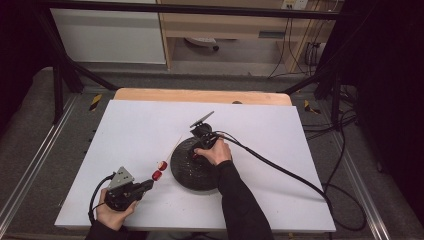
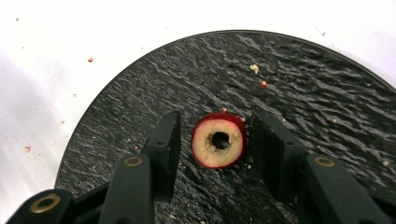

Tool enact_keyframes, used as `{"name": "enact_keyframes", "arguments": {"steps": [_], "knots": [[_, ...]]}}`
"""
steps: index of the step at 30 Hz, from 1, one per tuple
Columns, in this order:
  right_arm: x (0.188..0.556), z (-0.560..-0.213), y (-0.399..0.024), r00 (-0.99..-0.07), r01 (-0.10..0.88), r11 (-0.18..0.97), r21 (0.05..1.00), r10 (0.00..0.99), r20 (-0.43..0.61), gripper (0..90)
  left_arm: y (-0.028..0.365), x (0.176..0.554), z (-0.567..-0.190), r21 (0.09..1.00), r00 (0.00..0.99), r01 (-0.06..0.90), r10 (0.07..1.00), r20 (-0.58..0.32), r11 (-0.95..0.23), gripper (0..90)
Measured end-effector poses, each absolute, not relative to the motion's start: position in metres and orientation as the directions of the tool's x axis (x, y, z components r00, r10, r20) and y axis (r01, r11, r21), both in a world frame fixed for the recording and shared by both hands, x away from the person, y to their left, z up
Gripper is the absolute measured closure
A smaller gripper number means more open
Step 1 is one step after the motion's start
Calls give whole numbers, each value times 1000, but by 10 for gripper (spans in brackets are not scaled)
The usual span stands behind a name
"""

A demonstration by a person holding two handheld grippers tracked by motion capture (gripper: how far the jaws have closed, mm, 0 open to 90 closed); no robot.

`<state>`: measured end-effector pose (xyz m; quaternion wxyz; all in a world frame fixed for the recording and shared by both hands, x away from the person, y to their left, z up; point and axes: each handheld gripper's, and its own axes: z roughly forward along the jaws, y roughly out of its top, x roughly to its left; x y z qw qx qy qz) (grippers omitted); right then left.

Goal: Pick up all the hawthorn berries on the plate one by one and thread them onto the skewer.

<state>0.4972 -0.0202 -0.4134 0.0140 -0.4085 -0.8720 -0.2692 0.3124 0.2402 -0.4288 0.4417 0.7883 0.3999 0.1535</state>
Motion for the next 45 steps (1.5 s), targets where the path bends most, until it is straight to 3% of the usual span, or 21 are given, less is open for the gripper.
{"name": "enact_keyframes", "arguments": {"steps": [10,45], "knots": [[499,-416,-20,-661,729,523,441,706,255,607,240,312,-429,818,634,495,766,-110,-292,883],[489,-394,-27,-653,736,503,452,704,280,621,239,312,-429,819,633,493,767,-106,-294,884]]}}
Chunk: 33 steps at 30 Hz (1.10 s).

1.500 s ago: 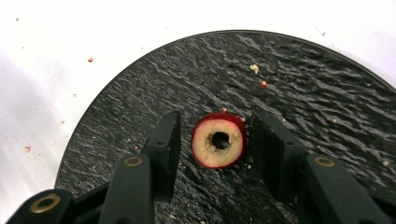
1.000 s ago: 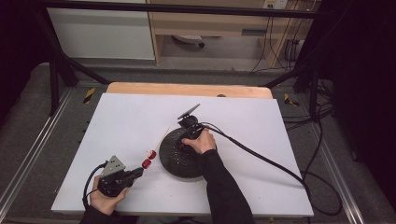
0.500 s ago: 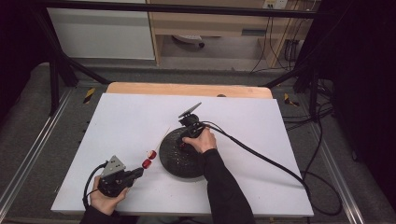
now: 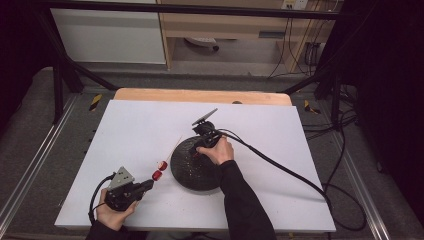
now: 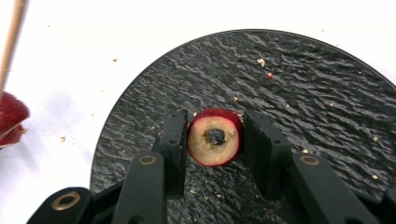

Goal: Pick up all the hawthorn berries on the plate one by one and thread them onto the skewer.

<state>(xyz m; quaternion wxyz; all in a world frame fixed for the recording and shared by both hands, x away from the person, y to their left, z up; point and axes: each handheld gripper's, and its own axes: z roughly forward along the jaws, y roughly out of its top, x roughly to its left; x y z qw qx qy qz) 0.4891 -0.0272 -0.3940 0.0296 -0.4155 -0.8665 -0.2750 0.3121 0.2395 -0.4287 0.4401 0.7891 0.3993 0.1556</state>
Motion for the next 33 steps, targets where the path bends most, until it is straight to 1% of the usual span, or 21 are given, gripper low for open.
{"name": "enact_keyframes", "arguments": {"steps": [9,18,33], "knots": [[481,-385,-32,-654,733,489,473,698,292,622,239,312,-428,821,631,492,768,-109,-289,884],[471,-377,-41,-663,718,450,531,676,323,623,238,312,-428,820,634,492,766,-106,-293,884],[452,-373,-61,-668,692,332,641,631,394,624,237,311,-428,824,634,489,765,-111,-286,883]]}}
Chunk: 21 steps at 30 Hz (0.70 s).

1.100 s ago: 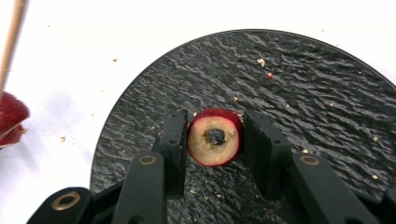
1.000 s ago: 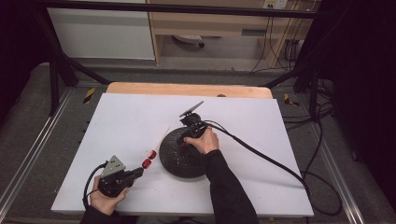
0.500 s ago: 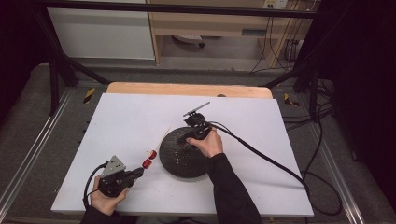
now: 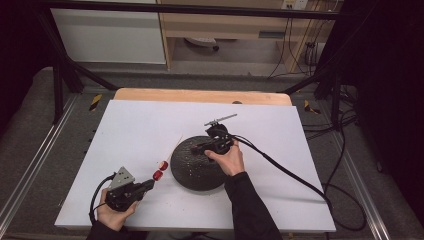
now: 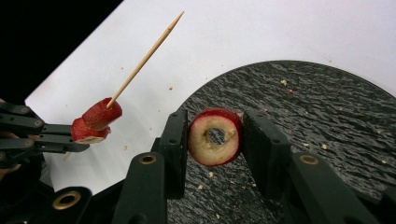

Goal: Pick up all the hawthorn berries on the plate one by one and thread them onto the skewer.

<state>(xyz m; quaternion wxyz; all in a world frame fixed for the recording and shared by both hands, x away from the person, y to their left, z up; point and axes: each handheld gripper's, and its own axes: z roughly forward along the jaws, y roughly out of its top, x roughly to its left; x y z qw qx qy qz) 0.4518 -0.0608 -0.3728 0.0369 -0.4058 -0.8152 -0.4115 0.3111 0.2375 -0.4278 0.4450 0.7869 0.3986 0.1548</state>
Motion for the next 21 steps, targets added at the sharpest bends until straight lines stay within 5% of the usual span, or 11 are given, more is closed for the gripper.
{"name": "enact_keyframes", "arguments": {"steps": [21], "knots": [[431,-379,-87,-618,642,-36,766,566,545,625,235,310,-427,831,629,490,766,-130,-261,883]]}}
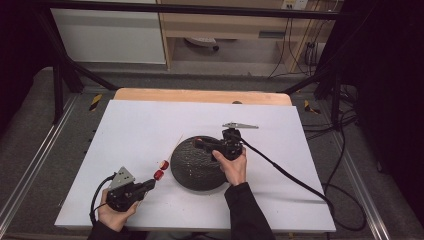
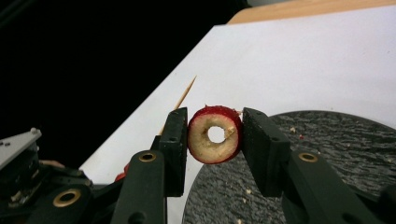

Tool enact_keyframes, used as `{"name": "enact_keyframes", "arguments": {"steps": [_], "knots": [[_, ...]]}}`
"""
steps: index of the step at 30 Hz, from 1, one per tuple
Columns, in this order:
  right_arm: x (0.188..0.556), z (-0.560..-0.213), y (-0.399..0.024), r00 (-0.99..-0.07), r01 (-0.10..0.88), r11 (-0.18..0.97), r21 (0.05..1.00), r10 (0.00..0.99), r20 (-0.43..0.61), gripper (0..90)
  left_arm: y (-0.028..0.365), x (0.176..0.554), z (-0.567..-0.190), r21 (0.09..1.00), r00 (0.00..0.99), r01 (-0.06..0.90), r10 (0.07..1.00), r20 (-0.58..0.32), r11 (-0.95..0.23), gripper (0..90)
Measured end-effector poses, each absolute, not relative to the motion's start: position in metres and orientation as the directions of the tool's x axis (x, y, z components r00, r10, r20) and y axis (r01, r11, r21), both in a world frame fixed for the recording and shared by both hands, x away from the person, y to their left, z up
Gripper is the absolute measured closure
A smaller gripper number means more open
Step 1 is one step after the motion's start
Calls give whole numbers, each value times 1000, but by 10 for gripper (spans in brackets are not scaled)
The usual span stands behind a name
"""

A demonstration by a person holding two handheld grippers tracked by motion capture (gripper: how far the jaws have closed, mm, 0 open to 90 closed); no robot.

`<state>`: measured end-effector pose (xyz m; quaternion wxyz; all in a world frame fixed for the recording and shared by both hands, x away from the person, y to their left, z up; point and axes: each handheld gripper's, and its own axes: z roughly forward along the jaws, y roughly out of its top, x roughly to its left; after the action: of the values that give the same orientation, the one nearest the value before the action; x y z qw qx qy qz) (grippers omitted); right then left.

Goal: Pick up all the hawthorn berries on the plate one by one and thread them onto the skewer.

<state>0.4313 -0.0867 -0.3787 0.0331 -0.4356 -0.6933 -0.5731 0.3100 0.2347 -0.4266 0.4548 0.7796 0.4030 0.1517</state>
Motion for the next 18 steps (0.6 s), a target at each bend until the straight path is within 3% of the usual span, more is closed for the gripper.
{"name": "enact_keyframes", "arguments": {"steps": [18], "knots": [[427,-388,-85,-611,538,-263,801,533,586,625,230,308,-424,839,630,491,761,-155,-235,884]]}}
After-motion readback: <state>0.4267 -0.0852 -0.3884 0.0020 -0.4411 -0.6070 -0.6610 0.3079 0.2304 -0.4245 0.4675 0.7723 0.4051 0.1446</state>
